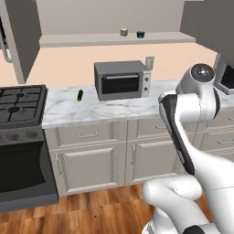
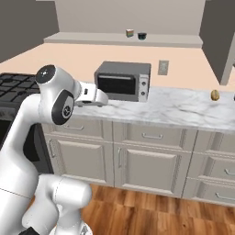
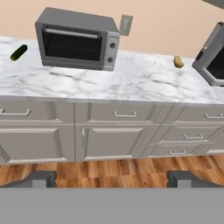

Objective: Pick the yogurt and boxed food from the counter and place them in the cabinets closest to them.

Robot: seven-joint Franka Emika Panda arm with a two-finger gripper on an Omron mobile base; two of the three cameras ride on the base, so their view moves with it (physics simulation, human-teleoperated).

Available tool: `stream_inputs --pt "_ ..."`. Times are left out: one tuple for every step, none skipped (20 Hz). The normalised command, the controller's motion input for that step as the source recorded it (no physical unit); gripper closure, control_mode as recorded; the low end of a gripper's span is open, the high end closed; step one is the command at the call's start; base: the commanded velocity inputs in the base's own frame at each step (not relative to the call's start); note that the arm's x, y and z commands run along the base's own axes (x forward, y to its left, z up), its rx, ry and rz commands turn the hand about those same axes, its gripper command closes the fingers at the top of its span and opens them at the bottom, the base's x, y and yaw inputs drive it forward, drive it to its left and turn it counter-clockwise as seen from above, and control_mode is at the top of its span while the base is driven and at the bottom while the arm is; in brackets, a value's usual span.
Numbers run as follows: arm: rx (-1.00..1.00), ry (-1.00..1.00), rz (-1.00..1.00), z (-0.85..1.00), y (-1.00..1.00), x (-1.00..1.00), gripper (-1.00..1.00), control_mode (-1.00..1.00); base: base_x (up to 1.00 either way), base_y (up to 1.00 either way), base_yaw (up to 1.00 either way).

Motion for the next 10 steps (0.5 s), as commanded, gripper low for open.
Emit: stream_inputs --pt "0.00 0.00 0.00 0.00 0.00 0.00 -1.00 1.00 -0.20 -0.46 0.00" --pt "0.00 0.00 0.00 0.00 0.00 0.00 -1.00 1.00 -0.21 -0.46 0.00" --pt "0.00 0.00 0.00 0.00 0.00 0.00 -1.00 1.00 -0.21 -0.46 0.00" --pt "0.00 0.00 0.00 0.00 0.00 0.00 -1.00 1.00 -0.22 -0.45 0.00" --pt "0.00 0.00 0.00 0.00 0.00 0.00 -1.00 1.00 -0.24 -0.45 0.00" --pt "0.00 0.00 0.00 0.00 0.00 0.00 -1.00 1.00 -0.24 -0.45 0.00" --pt "0.00 0.00 0.00 0.00 0.00 0.00 -1.00 1.00 -0.26 -0.47 0.00" --pt "0.00 0.00 0.00 0.00 0.00 0.00 -1.00 1.00 -0.27 -0.47 0.00" --pt "0.00 0.00 0.00 0.00 0.00 0.00 -1.00 1.00 -0.28 -0.47 0.00" --pt "0.00 0.00 0.00 0.00 0.00 0.00 -1.00 1.00 -0.28 -0.46 0.00"
